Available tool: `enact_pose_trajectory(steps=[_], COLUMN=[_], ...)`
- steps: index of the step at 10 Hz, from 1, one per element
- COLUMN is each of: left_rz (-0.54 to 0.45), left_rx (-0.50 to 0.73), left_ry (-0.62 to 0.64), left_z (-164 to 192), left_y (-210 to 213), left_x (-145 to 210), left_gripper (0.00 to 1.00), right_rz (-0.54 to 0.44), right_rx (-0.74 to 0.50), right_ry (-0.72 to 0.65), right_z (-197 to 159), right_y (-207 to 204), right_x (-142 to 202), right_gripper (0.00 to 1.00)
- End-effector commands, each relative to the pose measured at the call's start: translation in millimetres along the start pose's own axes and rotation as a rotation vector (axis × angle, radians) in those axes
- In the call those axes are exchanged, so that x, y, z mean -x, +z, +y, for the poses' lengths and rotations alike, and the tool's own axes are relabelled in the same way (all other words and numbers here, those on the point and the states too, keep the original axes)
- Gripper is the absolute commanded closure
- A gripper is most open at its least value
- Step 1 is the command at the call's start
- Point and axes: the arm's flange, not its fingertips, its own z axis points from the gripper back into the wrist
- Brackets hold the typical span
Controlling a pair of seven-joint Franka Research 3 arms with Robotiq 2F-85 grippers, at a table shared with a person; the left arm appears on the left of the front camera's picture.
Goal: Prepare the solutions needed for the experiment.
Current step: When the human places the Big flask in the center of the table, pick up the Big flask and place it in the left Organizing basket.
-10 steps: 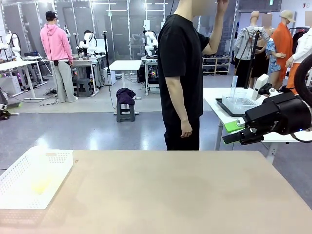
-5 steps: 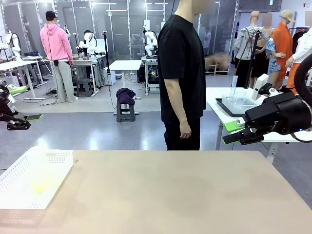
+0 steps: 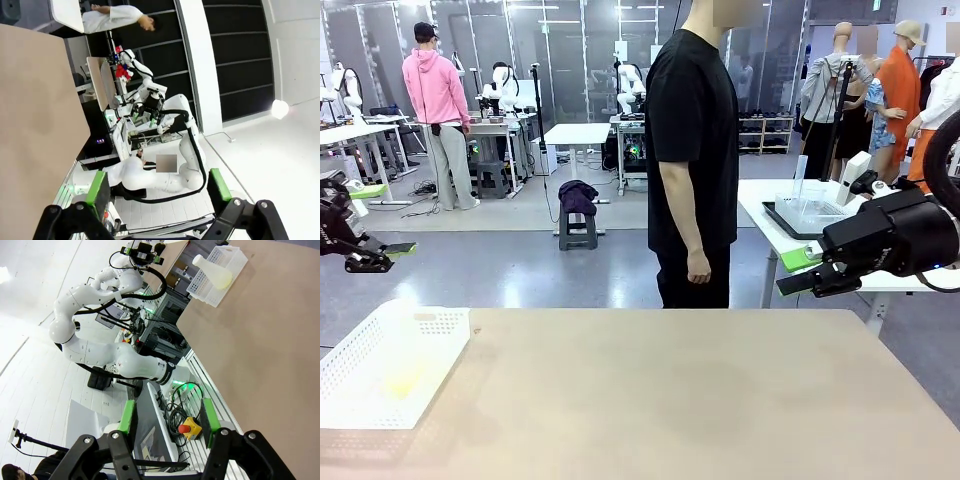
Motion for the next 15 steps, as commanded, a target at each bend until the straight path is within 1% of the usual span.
enact_pose_trajectory(steps=[1, 2, 3, 15], left_rz=[0.051, 0.047, 0.016, 0.016], left_rx=[0.017, 0.021, 0.007, 0.007], left_ry=[-0.009, -0.034, 0.0, 0.0], left_z=[-2.5, -3.6, -0.2, -0.2], left_y=[-3.7, -4.5, -5.2, -5.2], left_x=[-6.5, -4.4, -0.4, -0.4], left_gripper=[0.0, 0.0, 0.0, 0.0], right_rz=[-0.002, -0.002, -0.002, -0.002], right_rx=[-0.007, -0.007, -0.007, -0.007], right_ry=[0.016, 0.016, 0.016, 0.016], right_z=[-0.5, -0.5, -0.5, -0.5], right_y=[1.2, 1.2, 1.2, 1.2], right_x=[-1.7, -1.7, -1.7, -1.7], right_gripper=[0.36, 0.36, 0.36, 0.36])
